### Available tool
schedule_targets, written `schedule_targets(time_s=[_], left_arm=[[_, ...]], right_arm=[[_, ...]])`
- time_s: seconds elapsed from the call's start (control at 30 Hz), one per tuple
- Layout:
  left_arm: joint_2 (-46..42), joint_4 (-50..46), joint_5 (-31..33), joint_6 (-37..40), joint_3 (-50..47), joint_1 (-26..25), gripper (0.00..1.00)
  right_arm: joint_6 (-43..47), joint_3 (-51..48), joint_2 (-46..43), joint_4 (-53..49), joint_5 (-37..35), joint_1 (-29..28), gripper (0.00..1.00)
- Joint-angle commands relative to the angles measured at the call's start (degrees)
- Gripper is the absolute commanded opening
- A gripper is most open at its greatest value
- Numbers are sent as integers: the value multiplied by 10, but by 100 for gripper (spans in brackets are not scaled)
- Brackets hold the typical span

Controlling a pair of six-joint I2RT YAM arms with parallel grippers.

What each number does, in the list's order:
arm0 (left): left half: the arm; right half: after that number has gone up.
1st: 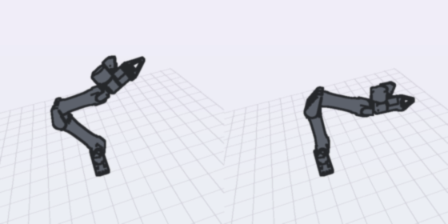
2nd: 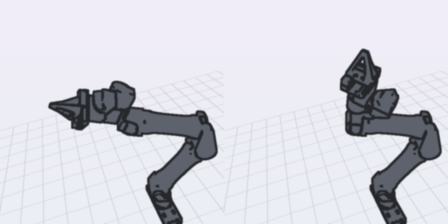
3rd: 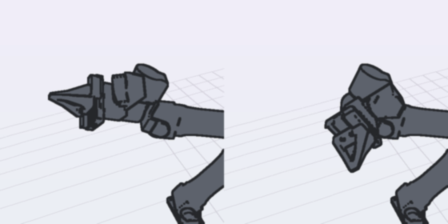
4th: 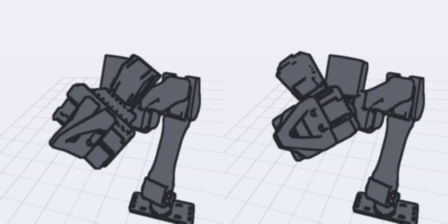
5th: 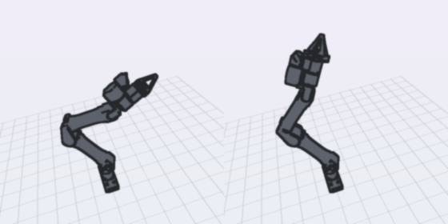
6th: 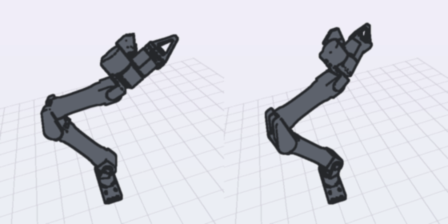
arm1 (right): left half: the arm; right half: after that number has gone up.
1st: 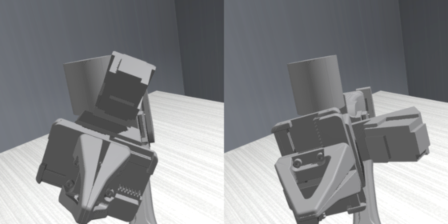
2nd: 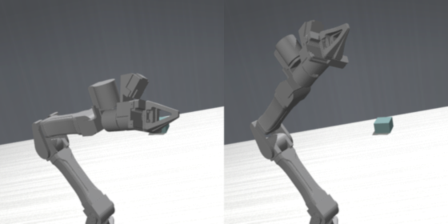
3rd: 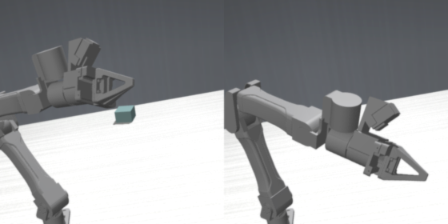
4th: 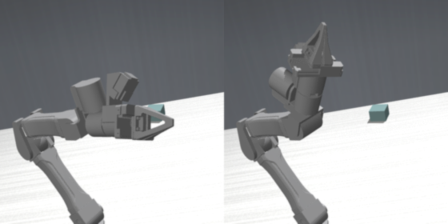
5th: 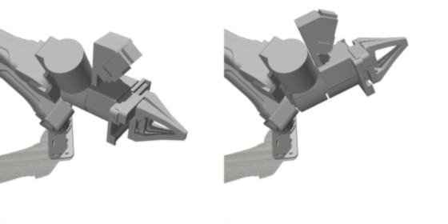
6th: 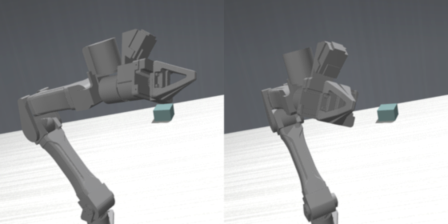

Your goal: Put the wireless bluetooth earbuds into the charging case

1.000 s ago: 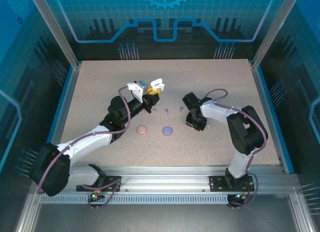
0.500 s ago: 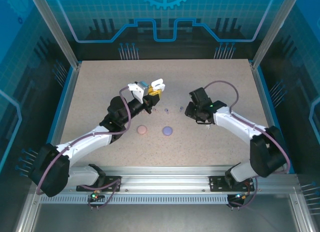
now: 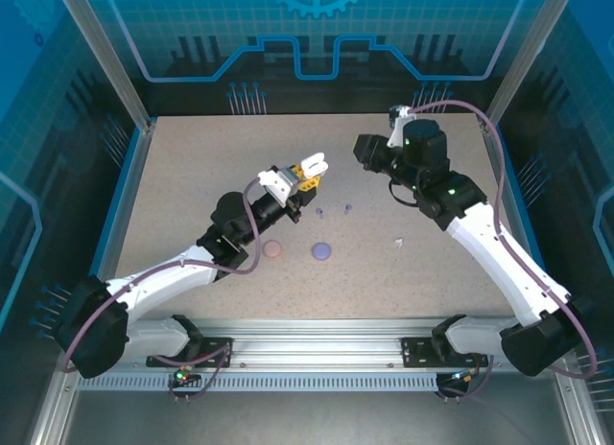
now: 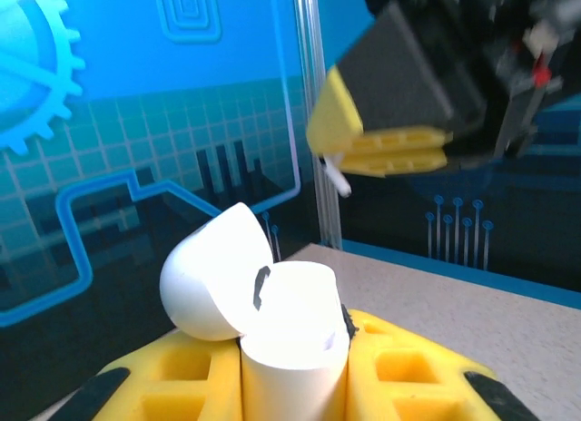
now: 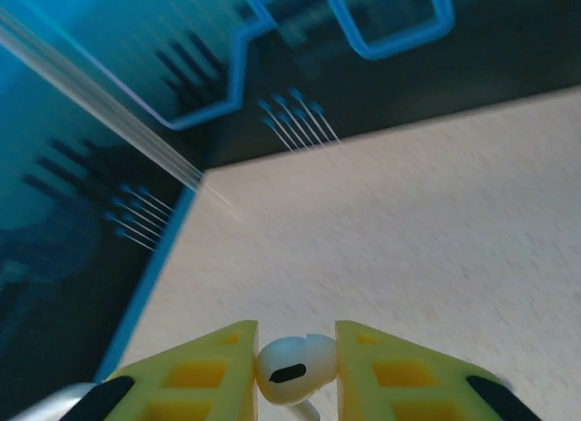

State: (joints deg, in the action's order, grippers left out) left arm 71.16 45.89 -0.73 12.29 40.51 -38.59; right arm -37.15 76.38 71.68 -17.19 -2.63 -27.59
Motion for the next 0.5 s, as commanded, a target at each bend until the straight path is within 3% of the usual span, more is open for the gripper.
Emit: schedule_targets(time_s=[0.0, 0.2, 0.47], left_arm=[[21, 70, 58, 41, 31, -9, 0], [62, 109, 113, 19, 68, -11, 0], [93, 107, 123, -12, 107, -12, 0]], right_arm=[[34, 17, -12, 59, 52, -2, 25], [47, -16, -27, 167, 78, -23, 25], [9, -76, -31, 288, 74, -47, 25]])
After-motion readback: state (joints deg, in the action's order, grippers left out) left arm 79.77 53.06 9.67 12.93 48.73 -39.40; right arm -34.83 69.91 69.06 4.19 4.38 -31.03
